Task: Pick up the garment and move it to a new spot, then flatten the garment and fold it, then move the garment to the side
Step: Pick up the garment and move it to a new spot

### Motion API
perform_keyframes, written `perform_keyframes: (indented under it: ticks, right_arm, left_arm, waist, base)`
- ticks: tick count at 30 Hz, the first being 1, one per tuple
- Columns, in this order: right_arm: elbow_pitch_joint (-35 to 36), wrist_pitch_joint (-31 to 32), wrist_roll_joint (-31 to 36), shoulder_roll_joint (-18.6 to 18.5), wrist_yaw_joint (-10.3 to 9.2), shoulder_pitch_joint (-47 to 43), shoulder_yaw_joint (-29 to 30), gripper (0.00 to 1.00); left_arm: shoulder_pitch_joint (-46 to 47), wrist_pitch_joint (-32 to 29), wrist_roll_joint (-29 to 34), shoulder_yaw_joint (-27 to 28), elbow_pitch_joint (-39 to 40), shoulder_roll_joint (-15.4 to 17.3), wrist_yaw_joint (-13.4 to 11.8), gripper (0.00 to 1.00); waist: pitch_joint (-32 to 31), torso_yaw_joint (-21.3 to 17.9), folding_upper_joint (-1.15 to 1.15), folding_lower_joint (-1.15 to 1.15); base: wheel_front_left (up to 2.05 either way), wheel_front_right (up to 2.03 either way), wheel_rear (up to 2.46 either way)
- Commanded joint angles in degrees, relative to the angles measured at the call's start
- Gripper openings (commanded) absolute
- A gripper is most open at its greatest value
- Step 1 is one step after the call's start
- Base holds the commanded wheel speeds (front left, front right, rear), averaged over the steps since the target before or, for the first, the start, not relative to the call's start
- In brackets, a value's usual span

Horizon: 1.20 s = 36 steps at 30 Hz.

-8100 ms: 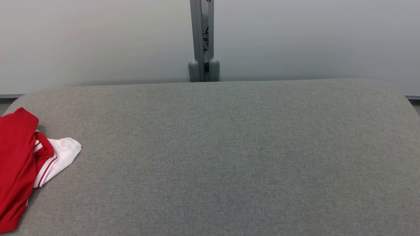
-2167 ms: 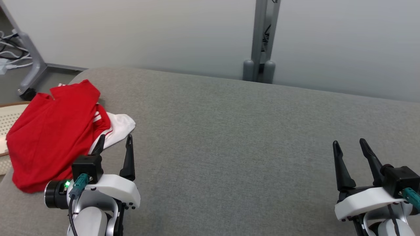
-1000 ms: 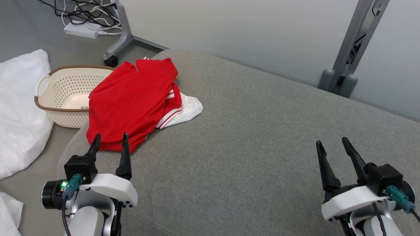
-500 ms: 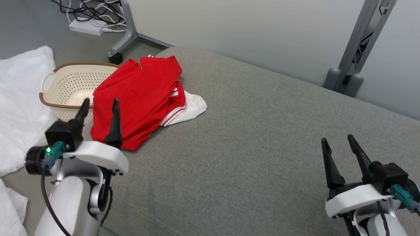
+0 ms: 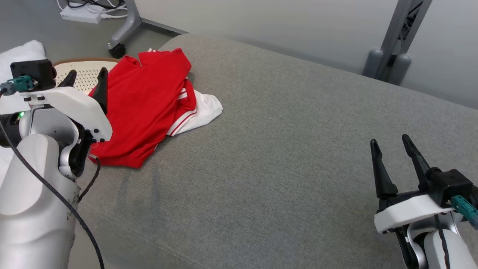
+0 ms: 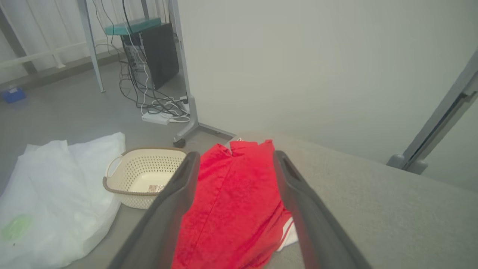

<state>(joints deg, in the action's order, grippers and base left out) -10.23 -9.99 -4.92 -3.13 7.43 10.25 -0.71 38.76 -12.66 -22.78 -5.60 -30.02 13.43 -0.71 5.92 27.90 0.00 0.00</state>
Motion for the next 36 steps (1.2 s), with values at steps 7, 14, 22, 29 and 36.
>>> perform_keyframes:
  ticks: [7, 14, 22, 29, 36]
  right_arm:
    - [1.9, 1.6, 0.7, -1.2, 0.11, 1.9, -0.1, 1.0]
    - [4.2, 3.5, 1.0, -3.0, 0.11, 3.9, -0.9, 1.0]
    - [6.3, 4.7, 0.8, -4.8, 0.11, 5.5, -0.6, 1.0]
    - [7.3, 5.4, 0.7, -5.7, 0.11, 6.0, -0.4, 1.0]
    - [7.1, 5.3, 0.7, -5.8, 0.11, 5.0, 0.7, 1.0]
  left_arm:
    - [4.2, -2.5, -3.2, 1.4, -14.5, 0.3, 1.6, 1.0]
    - [6.4, -0.7, -5.6, 3.2, -25.6, 1.0, 3.1, 1.0]
    - [8.9, 1.0, -7.3, 3.8, -33.7, 1.2, 4.9, 1.0]
    - [10.4, 3.1, -8.3, 3.5, -38.7, 1.0, 6.3, 0.0]
    - [11.9, 8.3, -8.0, 3.3, -39.8, 2.4, 6.5, 0.0]
  waist:
    - [5.2, -3.9, 0.0, 0.0]
    - [10.4, -6.6, 0.0, 0.0]
    - [15.2, -8.0, 0.0, 0.0]
    - [16.4, -8.3, 0.0, 0.0]
    - [15.0, -7.6, 0.0, 0.0]
  base:
    - [0.0, 0.0, 0.0]
    - [0.0, 0.0, 0.0]
    - [0.0, 0.0, 0.0]
    - [0.0, 0.0, 0.0]
    - [0.0, 0.0, 0.0]
